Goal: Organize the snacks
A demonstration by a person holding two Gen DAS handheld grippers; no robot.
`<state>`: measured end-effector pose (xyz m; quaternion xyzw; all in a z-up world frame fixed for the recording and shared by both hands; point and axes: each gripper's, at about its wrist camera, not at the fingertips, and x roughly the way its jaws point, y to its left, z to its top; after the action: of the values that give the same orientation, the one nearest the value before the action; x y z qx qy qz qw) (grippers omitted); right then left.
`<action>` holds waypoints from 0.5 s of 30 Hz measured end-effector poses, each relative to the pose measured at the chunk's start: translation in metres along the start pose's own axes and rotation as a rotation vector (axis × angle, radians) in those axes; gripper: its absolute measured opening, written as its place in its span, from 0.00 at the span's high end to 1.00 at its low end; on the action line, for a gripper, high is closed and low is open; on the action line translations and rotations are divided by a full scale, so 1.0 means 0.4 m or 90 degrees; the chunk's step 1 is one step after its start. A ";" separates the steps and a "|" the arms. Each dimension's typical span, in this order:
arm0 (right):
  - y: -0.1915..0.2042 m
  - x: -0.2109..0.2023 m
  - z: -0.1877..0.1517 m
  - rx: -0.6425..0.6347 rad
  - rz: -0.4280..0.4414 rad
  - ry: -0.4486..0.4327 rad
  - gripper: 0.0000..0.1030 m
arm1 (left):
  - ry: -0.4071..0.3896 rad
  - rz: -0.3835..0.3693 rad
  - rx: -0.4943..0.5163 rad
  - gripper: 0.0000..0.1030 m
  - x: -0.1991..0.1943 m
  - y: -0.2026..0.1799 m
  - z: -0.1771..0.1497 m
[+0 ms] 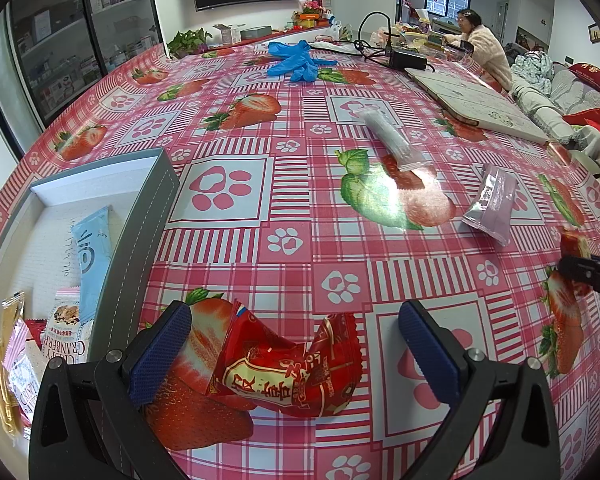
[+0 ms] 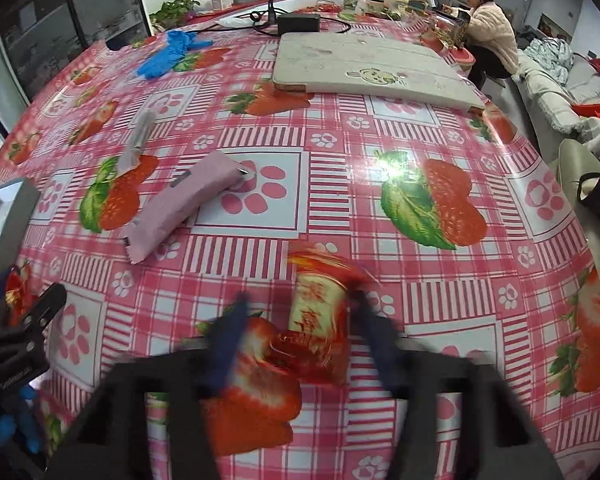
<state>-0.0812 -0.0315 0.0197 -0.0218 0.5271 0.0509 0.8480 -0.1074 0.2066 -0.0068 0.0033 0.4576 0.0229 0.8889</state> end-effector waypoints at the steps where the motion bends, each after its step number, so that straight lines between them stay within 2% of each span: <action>1: -0.010 -0.005 -0.003 0.013 0.024 0.007 0.75 | 0.001 -0.002 0.001 0.04 -0.004 -0.001 -0.003; 3: -0.031 -0.020 -0.019 0.041 0.070 0.005 0.75 | -0.006 -0.045 -0.002 0.42 -0.024 -0.001 -0.009; 4: -0.036 -0.035 -0.032 0.044 0.085 -0.004 0.75 | -0.002 -0.054 -0.003 0.48 -0.032 -0.003 -0.010; 6: -0.035 -0.061 -0.053 0.039 0.101 -0.018 0.75 | 0.014 -0.081 -0.008 0.52 -0.041 -0.004 -0.010; 10: -0.022 -0.113 -0.082 0.032 0.127 -0.034 0.75 | 0.029 -0.157 -0.068 0.52 -0.085 0.016 -0.019; 15: -0.004 -0.154 -0.093 0.020 0.153 -0.047 0.75 | 0.001 -0.173 -0.064 0.52 -0.171 0.022 -0.017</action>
<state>-0.1413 -0.0403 0.0582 0.0571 0.4949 0.1446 0.8549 -0.1530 0.2124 0.0450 -0.1031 0.4530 -0.0747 0.8824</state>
